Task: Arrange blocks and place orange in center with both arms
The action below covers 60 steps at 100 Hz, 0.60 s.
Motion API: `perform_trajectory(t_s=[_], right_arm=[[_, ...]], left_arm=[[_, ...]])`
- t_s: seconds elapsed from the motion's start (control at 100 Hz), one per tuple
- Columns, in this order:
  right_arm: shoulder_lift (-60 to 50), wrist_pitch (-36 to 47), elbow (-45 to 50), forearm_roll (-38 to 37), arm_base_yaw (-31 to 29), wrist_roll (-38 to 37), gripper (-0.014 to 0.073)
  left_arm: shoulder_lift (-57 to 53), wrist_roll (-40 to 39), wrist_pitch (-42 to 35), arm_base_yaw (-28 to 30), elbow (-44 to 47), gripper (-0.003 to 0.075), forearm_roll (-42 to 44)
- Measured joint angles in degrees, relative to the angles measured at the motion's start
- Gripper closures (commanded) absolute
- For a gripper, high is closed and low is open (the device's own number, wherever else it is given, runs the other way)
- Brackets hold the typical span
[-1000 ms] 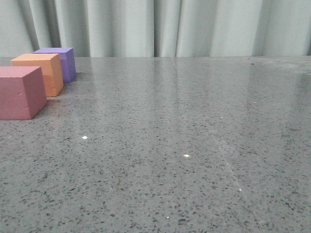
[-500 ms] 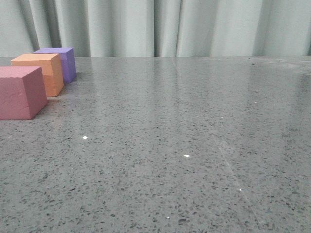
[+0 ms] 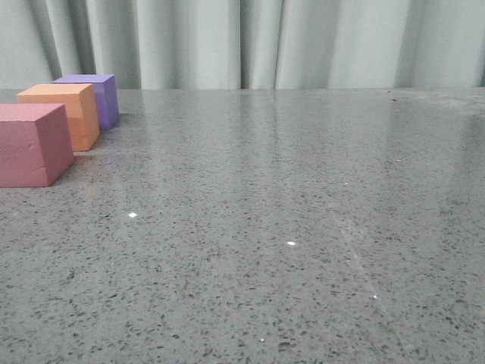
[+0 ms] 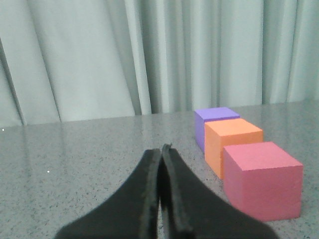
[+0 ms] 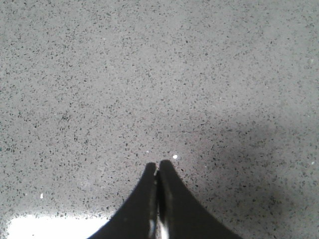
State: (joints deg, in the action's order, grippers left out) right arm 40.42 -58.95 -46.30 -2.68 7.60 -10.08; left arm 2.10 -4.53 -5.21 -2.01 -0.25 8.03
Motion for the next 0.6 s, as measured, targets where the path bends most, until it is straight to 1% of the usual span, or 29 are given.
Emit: perform_trajectory(t_s=[0.12, 0.37, 0.6], right_arm=[[0.0, 0.0, 0.0, 0.0, 0.0, 0.0, 0.0661], [0.0, 0.0, 0.0, 0.0, 0.0, 0.0, 0.0661], [0.0, 0.0, 0.0, 0.0, 0.0, 0.0, 0.0661]], left_arm=[[-2.34, 0.0, 0.08, 0.0, 0.0, 0.0739, -0.24], [-2.33, 0.0, 1.98, 0.0, 0.0, 0.0739, -0.5], [-2.33, 0.0, 2.21, 0.0, 0.0, 0.0739, -0.5]])
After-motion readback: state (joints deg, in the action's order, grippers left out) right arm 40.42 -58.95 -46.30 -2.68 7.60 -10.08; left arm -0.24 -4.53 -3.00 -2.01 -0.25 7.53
